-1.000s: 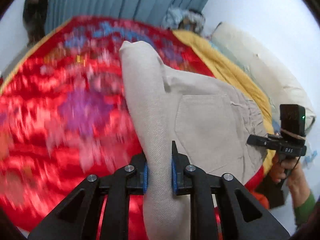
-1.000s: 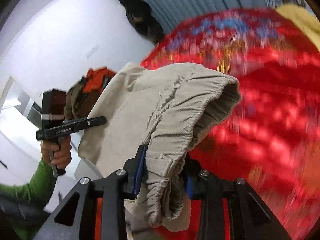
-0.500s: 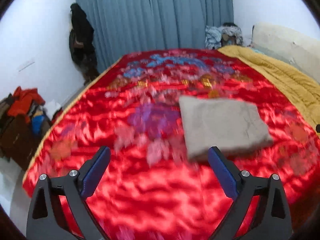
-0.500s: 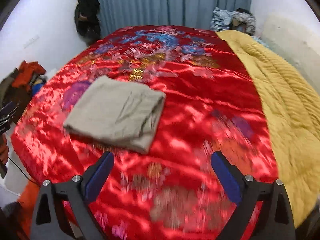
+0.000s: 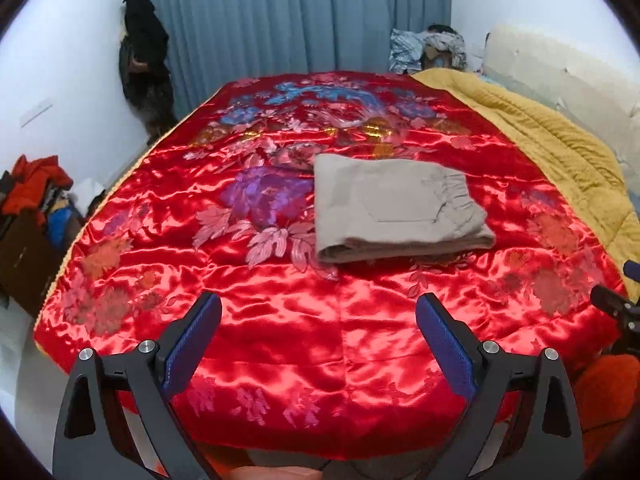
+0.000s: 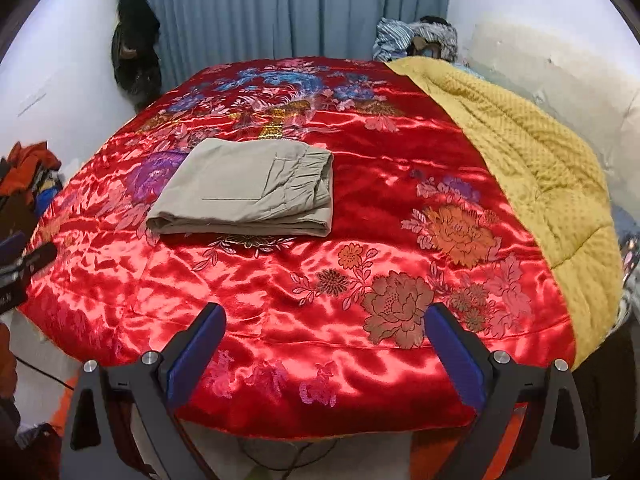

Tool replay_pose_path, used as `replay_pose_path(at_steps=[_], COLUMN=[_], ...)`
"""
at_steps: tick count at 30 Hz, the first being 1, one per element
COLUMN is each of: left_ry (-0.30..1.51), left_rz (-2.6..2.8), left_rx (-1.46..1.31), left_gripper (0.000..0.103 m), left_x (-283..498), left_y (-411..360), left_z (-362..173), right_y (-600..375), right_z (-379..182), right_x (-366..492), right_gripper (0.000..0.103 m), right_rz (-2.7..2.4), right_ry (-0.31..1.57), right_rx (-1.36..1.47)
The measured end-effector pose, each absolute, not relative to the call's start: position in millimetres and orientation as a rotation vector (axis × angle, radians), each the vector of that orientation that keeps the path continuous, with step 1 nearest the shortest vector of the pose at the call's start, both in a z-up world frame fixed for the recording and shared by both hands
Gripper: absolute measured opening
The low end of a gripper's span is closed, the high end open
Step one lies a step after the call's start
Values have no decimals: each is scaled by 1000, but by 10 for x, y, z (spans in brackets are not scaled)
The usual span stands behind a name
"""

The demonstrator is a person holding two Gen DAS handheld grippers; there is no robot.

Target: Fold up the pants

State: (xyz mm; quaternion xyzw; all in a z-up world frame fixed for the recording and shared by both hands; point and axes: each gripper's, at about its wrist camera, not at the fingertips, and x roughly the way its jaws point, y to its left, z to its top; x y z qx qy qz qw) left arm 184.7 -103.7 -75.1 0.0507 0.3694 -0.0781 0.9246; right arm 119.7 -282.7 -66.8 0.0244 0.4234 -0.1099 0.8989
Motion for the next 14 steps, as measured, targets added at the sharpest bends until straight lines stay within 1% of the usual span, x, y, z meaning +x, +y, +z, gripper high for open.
replay_pose_path(at_steps=[4, 11, 14], left_ry=[757, 781, 756], left_rz=[-165, -184, -184], left_rx=[115, 81, 104], left_gripper=[98, 101, 101], left_x=[1838, 1772, 1691], left_y=[-1072, -1053, -1092], left_z=[-771, -763, -699], right_y=[-2764, -2771, -2741], right_z=[-598, -596, -581], right_x=[1195, 1201, 1180], right_gripper=[99, 99, 99], right_rz=[-237, -224, -217], right_ry=[861, 869, 862], right_rx=[9, 40, 45])
